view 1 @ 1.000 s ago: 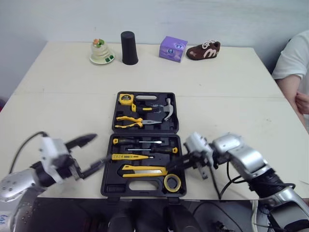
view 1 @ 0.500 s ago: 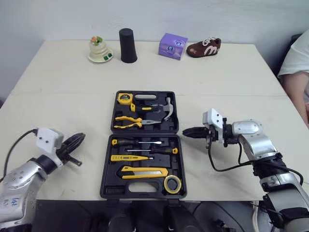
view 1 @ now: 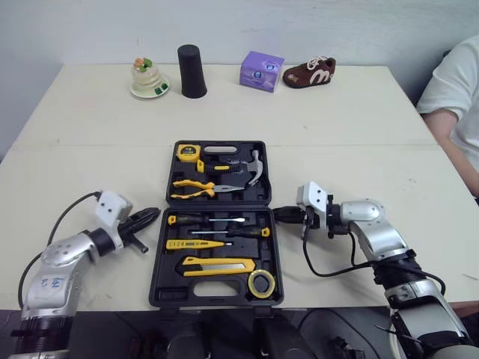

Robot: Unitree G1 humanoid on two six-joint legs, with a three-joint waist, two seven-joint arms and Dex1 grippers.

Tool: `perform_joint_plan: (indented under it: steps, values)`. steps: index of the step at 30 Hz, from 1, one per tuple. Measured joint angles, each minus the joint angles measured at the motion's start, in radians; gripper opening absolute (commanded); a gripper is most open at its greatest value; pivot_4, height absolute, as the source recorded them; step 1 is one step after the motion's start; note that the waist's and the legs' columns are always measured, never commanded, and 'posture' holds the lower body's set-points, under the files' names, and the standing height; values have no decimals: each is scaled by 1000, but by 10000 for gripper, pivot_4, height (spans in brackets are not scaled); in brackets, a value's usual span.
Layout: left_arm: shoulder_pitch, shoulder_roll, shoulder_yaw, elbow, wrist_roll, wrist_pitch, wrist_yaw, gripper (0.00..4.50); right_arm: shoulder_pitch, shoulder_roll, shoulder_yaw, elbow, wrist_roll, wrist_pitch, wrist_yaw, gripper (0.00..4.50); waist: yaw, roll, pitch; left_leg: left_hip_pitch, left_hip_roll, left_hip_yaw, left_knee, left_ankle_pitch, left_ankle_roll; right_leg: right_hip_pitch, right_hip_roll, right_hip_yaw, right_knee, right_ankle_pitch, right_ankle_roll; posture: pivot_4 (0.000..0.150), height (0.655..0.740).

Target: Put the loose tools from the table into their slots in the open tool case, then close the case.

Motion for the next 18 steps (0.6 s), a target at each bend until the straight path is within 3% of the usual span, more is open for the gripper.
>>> perform_joint_plan:
  steps: [7,18]
  values:
    - [-75,-22,-49,38,28,2,-28,331,-44,18,2,55,-53,-64,-21,0,1,0,0,0,0,1,1,0,0,0,-1,0,1,0,0,1500,7400]
    - [-249,-151,-157,145,147,-33,-12,331,-38,-78,-59,80,-69,-61,-21,0,41,1,0,-1,-5,0,3,1,3,0,-4,0,2,1,2,1500,7400]
